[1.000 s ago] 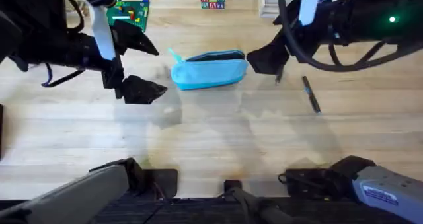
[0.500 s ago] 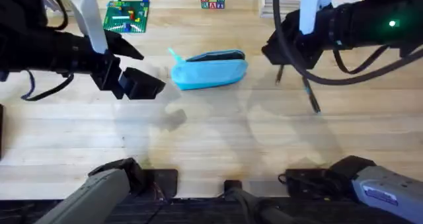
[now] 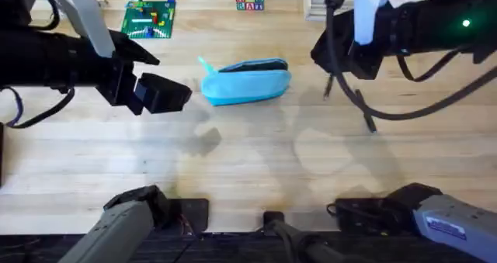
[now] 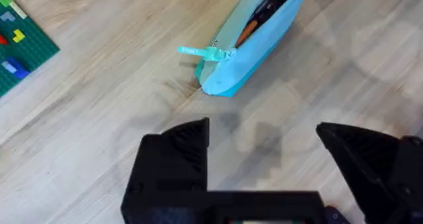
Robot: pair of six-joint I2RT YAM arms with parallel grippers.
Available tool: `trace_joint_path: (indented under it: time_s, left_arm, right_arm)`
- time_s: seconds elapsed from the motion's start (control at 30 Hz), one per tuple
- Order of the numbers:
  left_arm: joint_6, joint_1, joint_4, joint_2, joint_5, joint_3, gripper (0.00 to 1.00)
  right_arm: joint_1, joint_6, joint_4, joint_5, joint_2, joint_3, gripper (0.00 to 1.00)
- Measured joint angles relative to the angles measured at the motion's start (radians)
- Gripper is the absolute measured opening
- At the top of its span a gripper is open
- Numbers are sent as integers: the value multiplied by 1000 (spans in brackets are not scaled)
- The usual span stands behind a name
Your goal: Unzip the bag, pick up the pens from the table one at a time and place them inside, then zip the bag closed.
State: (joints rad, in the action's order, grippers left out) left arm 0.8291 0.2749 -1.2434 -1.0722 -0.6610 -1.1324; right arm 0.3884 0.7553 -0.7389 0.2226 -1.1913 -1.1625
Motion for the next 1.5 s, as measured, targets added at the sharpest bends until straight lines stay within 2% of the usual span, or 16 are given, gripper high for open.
trace_joint_path:
  time_s: [0.03, 0.2, 0.4, 0.67, 0.7, 0.73, 1.17, 1.5]
  left_arm:
    - [0, 0, 0, 0, 0, 0, 995]
    - [0, 0, -1, 0, 0, 0, 996]
    - [-3, 0, -1, 0, 0, 0, 996]
    - [-3, 0, -1, 0, 0, 0, 996]
    - [-3, 0, -2, 0, 0, 0, 996]
    - [-3, 0, -2, 0, 0, 0, 996]
    - [-4, 0, -2, 0, 0, 0, 996]
    - [-6, 0, -2, 0, 0, 0, 996]
  right_arm:
    - [-48, 34, 12, 77, -25, 0, 29]
    - [-125, 73, 57, 197, -76, 0, 30]
    - [-149, 181, 59, 301, -135, 0, 29]
    - [-149, 375, 85, 340, -249, 0, 29]
    - [-149, 389, 98, 342, -263, 0, 29]
    - [-149, 429, 177, 348, -332, 0, 29]
    - [-149, 450, 216, 434, -431, 0, 29]
    - [-149, 450, 220, 456, -480, 0, 29]
